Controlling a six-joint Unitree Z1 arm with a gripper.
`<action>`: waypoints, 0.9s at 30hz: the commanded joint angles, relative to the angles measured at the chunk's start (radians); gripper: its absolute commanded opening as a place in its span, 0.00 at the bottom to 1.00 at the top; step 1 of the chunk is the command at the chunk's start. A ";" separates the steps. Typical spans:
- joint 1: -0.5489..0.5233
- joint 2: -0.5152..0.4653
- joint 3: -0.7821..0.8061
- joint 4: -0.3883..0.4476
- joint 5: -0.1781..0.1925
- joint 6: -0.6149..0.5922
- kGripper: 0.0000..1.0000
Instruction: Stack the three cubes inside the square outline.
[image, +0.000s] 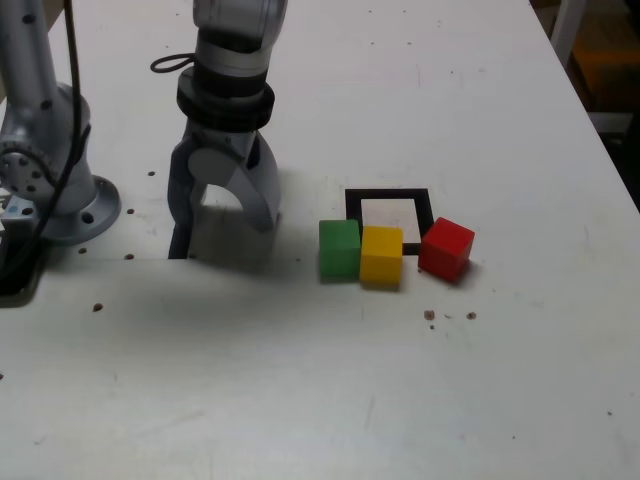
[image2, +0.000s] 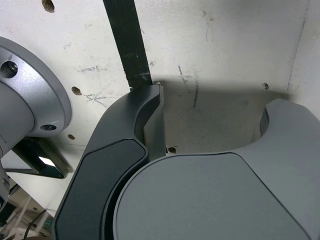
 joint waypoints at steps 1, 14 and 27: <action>-0.001 -0.006 -0.005 -0.001 0.002 0.002 0.74; -0.014 -0.012 -0.127 0.045 0.049 0.012 0.74; -0.022 0.023 -0.413 0.183 0.175 0.041 0.74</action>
